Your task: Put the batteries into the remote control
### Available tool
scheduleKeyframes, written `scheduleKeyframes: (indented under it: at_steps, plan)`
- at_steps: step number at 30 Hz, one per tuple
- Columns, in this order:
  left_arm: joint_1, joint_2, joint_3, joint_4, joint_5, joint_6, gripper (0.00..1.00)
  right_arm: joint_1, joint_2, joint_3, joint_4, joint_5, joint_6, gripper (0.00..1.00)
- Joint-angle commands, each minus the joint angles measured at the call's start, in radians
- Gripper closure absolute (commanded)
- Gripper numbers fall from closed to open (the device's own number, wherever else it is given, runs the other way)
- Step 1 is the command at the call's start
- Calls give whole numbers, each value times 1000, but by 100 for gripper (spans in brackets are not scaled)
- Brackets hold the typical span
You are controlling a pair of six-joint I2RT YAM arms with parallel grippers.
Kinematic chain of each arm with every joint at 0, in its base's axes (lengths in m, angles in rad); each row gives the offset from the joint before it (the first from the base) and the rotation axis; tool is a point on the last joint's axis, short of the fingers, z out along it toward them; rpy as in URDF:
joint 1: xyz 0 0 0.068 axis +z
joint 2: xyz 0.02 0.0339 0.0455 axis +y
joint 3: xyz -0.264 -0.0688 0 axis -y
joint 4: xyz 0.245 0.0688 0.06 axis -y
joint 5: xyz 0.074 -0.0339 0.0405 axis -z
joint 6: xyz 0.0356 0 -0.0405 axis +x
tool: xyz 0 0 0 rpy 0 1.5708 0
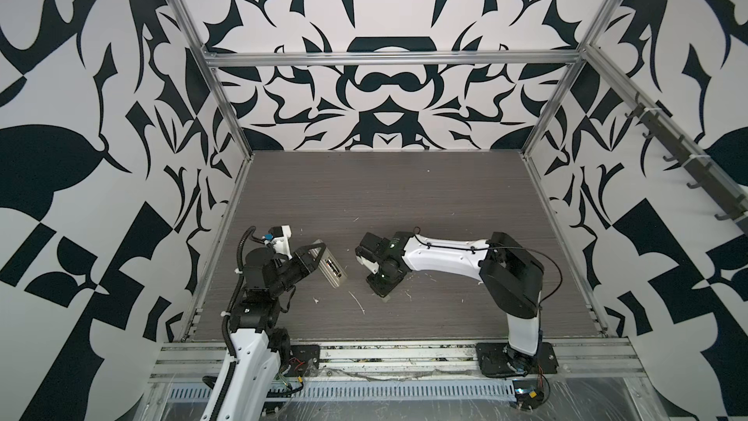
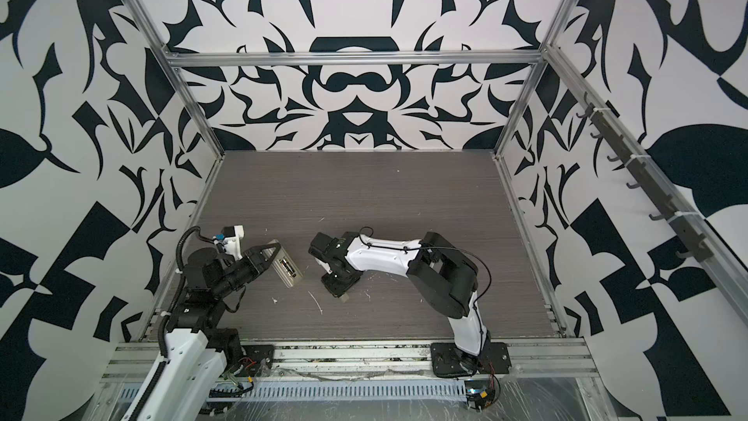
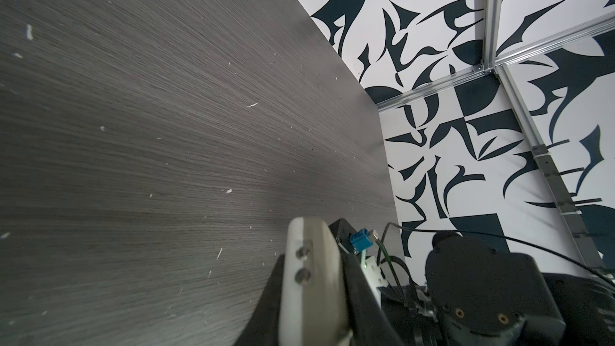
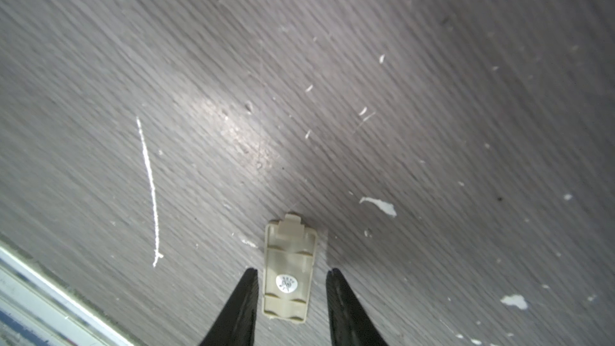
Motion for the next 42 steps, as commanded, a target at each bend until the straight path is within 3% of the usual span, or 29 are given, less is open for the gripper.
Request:
scheduleKeyframes:
  at_steps: [1,42]
  plan:
    - [5,-13,12,-6,-5,11,100,8,-13,25,1,-3,6,62]
    - [6,-11,15,-2,1,10,100,24,18,1,23,-10,10,67]
